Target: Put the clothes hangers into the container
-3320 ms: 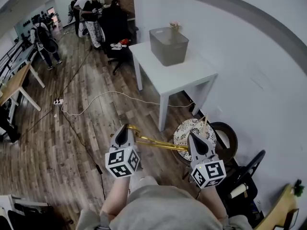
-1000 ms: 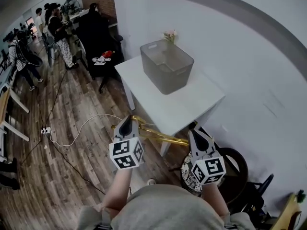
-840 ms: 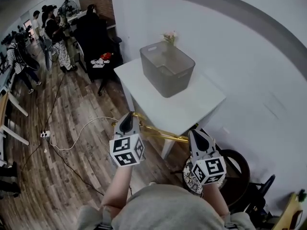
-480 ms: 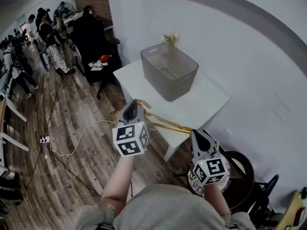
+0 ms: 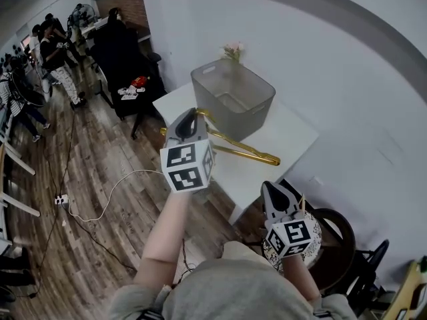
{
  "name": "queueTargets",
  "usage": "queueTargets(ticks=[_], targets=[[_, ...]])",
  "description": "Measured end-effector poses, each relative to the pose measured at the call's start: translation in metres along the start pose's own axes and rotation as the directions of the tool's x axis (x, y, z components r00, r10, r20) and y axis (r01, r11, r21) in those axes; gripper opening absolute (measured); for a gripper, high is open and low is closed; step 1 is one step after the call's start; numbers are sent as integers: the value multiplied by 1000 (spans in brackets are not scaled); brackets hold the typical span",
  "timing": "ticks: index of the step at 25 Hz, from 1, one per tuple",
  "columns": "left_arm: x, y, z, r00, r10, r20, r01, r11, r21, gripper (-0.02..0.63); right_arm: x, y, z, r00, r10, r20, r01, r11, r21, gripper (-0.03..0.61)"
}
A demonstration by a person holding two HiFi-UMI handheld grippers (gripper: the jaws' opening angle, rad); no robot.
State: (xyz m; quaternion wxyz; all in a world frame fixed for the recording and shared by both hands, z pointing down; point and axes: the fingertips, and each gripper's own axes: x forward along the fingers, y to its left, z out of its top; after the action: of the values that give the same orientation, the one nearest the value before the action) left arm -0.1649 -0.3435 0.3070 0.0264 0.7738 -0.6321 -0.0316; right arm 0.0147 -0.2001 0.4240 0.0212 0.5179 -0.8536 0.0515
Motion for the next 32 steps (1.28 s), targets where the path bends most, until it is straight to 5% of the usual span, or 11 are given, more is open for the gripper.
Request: queueTargets(ticks=[18, 32], targets=[[149, -39, 32, 994, -105, 13, 103, 992, 69, 23, 79, -70, 24, 999, -38, 14, 38, 999, 17, 0], [243, -46, 23, 992, -129, -10, 129, 987, 91, 23, 142, -115, 31, 1000, -20, 7, 20, 1000, 15, 0]])
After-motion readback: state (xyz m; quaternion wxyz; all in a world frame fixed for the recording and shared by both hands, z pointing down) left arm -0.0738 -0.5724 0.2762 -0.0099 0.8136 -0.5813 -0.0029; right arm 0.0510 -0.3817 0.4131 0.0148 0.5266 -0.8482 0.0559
